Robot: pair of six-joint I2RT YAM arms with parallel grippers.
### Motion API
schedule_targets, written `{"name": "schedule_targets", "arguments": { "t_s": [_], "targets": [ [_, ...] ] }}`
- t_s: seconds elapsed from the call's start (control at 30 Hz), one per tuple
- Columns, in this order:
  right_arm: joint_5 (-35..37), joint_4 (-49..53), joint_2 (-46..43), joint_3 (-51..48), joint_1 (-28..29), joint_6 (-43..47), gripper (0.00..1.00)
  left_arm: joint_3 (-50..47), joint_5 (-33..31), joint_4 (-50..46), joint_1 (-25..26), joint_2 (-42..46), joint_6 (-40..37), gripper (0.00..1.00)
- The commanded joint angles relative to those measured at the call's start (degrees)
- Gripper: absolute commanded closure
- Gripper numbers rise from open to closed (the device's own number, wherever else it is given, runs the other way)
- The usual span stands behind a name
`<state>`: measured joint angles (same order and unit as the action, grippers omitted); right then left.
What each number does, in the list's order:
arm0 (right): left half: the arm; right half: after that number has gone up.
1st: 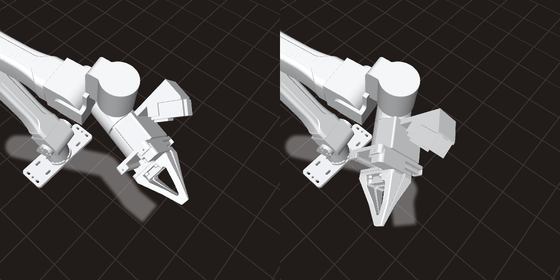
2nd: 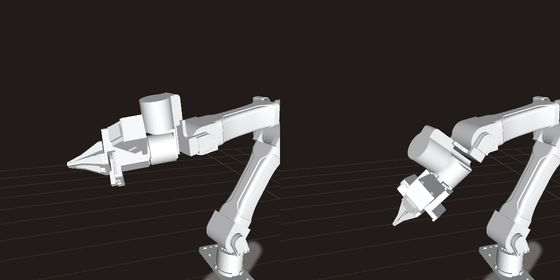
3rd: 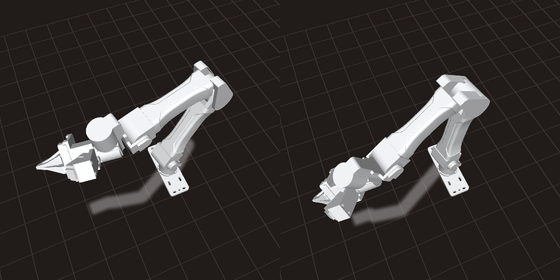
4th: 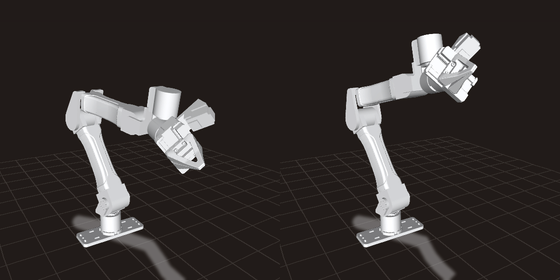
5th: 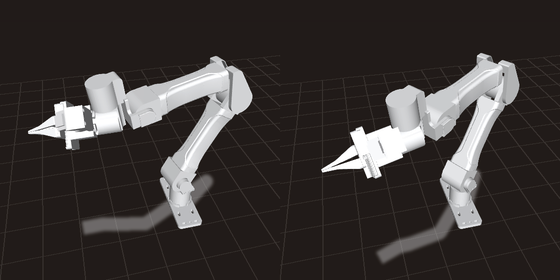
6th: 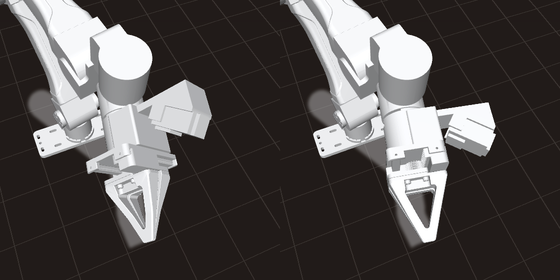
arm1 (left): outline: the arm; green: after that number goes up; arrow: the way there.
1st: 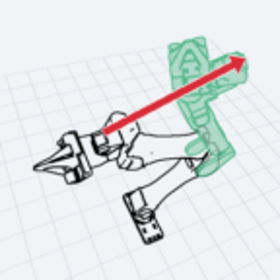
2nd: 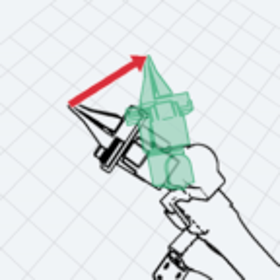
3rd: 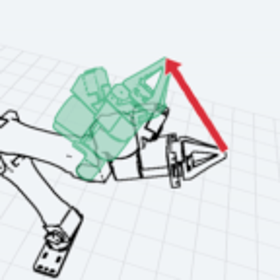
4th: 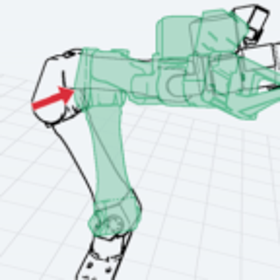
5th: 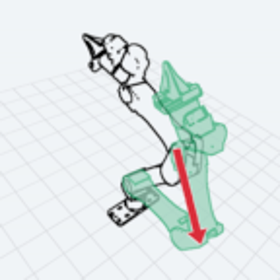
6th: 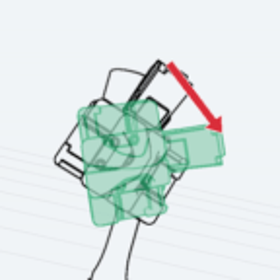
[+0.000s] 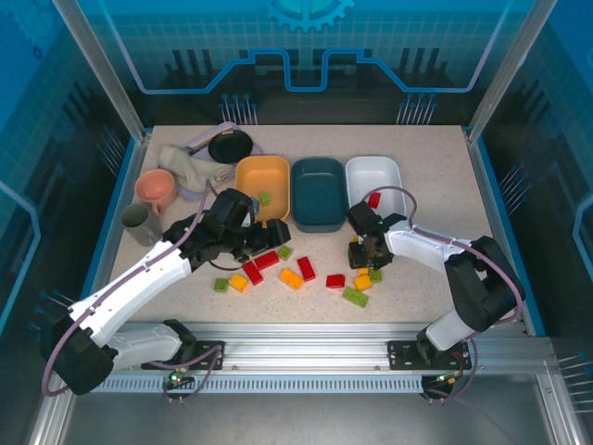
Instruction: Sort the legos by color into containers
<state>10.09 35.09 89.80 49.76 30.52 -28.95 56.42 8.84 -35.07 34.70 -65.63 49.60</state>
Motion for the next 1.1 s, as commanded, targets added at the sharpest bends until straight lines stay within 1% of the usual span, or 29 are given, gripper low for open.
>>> {"name": "schedule_targets", "arguments": {
  "t_s": [0.0, 0.03, 0.1, 0.17, 0.23, 0.4, 0.5, 0.57, 0.67, 0.87, 0.93, 1.0, 1.07],
  "targets": [
    [0.3, -0.52, 2.23, -0.41, -0.76, -0.27, 0.62, 0.27, 0.1, 0.98, 0.95, 0.52, 0.86, 0.17],
    [0.46, -0.62, 2.61, -0.29, -0.75, -0.39, 0.63, 0.18, 0.11, 0.97, 0.98, 0.58, 0.85, 0.17],
    [0.49, -0.55, 2.88, 0.03, -0.71, -0.49, 0.7, 0.27, -0.05, 0.97, 1.24, 0.84, 0.8, 0.17],
    [0.71, -0.23, 1.73, 0.29, -0.3, -0.49, 0.8, 0.35, -0.31, 0.88, 1.42, 1.19, 0.67, 0.18],
    [1.55, 0.94, -0.62, 0.28, 0.91, -0.79, 0.85, 0.81, -0.64, 0.7, 1.49, 1.65, 0.58, 0.18],
    [3.47, 5.78, -6.93, 8.05, 5.66, -2.45, 0.86, 5.07, -3.67, -1.72, 1.52, 2.32, -0.16, 0.19],
    [2.44, 5.84, -5.58, 14.06, 6.12, -2.89, 0.85, 8.7, -6.49, -3.32, 1.44, 1.08, -0.56, 0.19],
    [1.32, 4.64, -0.97, 19.14, 5.72, -2.07, 0.85, 11.07, -8.08, -4.43, 1.16, -0.44, -0.17, 0.19],
    [-0.91, 4.28, 8.98, 28.57, 4.11, -0.97, 0.85, 12.88, -7.56, -3.58, -0.16, -2.95, 0.2, 0.19],
    [-4.44, 5.76, 27.54, 44.59, -0.52, -1.42, 0.84, 12.67, -1.97, 0.18, -6.85, -6.42, 2.05, 0.19],
    [-5.21, 7.15, 31.96, 49.03, -1.2, -1.1, 0.84, 13.04, -1.42, 0.09, -7.84, -7.37, 1.26, 0.18],
    [-6.12, 9.0, 35.64, 53.17, -1.61, -0.55, 0.81, 12.8, -0.89, 0.53, -8.31, -7.76, 0.9, 0.18],
    [-6.07, 11.08, 38.07, 56.63, -1.62, -0.15, 0.71, 12.21, -0.6, 0.41, -8.33, -7.9, 0.76, 0.19]
  ]
}}
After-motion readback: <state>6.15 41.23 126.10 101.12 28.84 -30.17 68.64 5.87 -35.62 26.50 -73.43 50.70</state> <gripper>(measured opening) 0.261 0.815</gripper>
